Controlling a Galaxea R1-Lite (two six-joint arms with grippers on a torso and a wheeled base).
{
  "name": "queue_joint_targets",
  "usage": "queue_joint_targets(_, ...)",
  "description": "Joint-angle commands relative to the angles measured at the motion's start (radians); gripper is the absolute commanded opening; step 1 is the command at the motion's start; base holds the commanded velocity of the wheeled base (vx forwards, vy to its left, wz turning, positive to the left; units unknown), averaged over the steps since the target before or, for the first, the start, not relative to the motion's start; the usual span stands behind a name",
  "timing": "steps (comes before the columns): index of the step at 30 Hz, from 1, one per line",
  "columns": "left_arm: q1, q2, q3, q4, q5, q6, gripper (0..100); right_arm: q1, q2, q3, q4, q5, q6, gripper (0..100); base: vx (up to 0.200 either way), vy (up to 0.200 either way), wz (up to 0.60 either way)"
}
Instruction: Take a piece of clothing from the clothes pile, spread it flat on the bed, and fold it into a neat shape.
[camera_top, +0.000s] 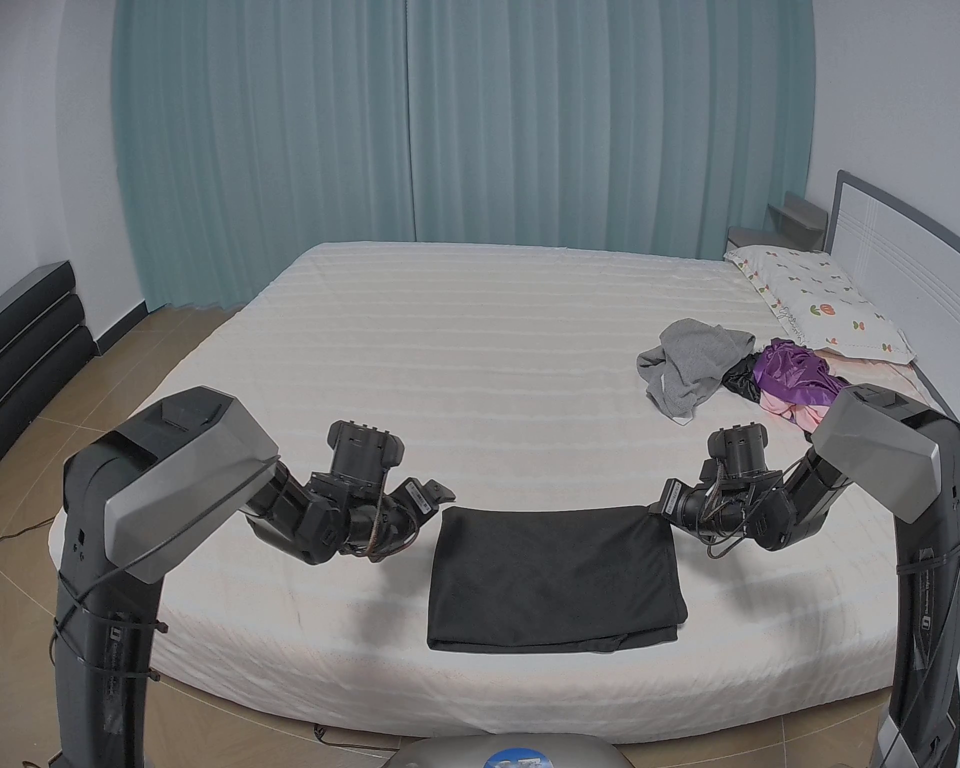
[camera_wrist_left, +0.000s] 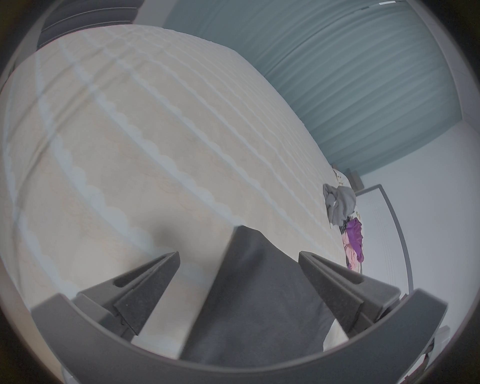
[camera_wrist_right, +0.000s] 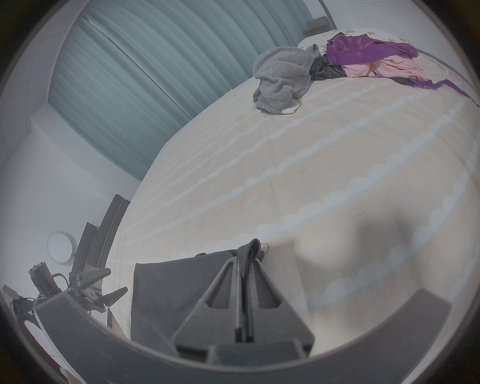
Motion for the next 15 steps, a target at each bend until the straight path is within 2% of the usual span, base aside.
queue_joint_targets(1,-0.029,0.085,-0.113,0.053,0.011,0.007,100,0.013,0.001,0.006,-0.002,-0.013,0.0,0,0.0,0.0,0.0)
queue_joint_targets(5,-0.043,0.114,-0.183,0.099,0.013,0.007,100,0.015,0.001,0.005,-0.002,-0.019,0.0,0,0.0,0.0,0.0)
queue_joint_targets(8,-0.052,0.147,-0.242,0.124,0.045,0.009,100,0.016,0.01,0.002,0.0,-0.019,0.002,0,0.0,0.0,0.0)
queue_joint_targets(15,-0.059,0.187,-0.297,0.136,0.08,0.009,100,0.027,0.012,0.003,-0.003,-0.027,0.004,0,0.0,0.0,0.0)
